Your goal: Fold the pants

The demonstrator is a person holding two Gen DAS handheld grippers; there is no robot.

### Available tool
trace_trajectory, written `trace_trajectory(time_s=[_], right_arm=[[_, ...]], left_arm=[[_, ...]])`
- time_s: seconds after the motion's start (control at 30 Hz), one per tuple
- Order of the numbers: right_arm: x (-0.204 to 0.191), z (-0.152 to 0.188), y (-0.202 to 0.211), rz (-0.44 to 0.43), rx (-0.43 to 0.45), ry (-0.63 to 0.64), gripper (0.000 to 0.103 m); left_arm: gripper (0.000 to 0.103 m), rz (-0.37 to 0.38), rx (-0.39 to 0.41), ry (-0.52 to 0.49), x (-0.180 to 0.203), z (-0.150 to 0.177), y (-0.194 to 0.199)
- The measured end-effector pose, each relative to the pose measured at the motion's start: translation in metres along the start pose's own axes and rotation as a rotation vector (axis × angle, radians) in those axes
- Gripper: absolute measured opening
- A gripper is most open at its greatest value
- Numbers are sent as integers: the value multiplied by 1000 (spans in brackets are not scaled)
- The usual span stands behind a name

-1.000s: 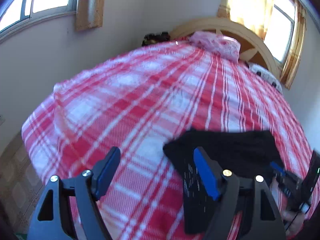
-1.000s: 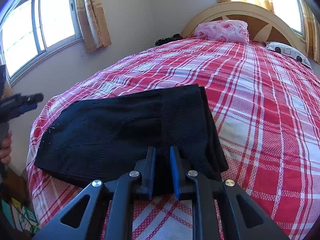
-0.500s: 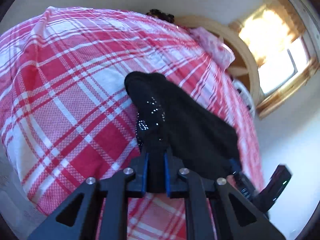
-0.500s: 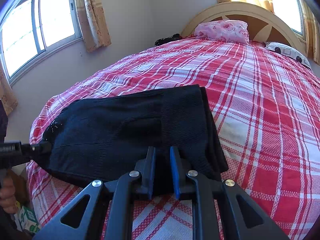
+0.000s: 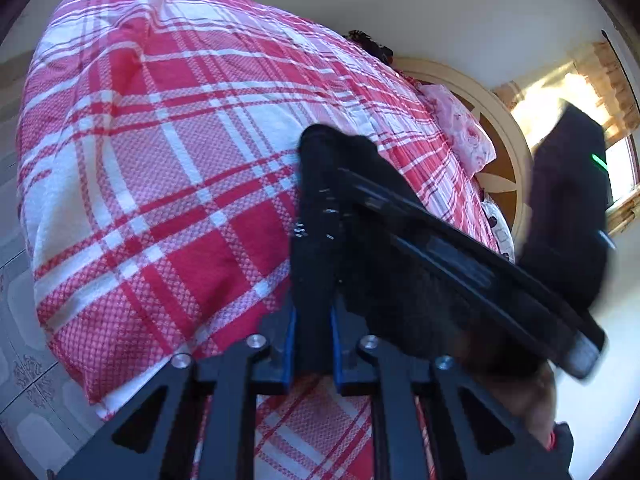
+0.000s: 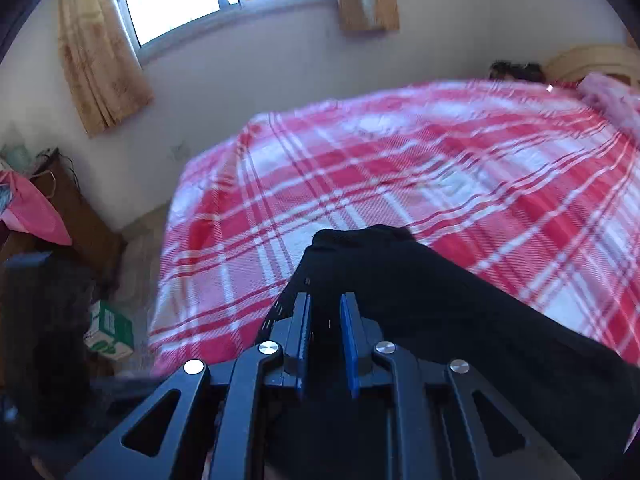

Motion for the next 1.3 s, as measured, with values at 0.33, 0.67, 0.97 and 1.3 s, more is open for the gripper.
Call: trace_trajectory(time_s=[0.33, 0.67, 0.97, 1.3], right_arm=[[32, -1, -37, -185, 89, -302, 8], [-1, 52, 76, -66, 307, -262, 10], [71, 129, 147, 297, 346, -369, 10], [104, 165, 137, 172, 352, -480, 10]], left_arm=[[29, -55, 29, -57, -5, 3, 14], [57, -159, 269, -288, 4, -27, 75], [57, -139, 339, -571, 69, -34, 26], [73, -224, 201, -483, 9, -18, 7]])
Point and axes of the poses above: each gripper's, at about its wrist camera, not at the fingertips, and y roughly against the way its jaws point, x to its right, z to its underside, the point moved 7 cm from there along -y, roughly the way its jaws point, and after that the axes turned 8 degrees about -z, right-handed, at the moved point
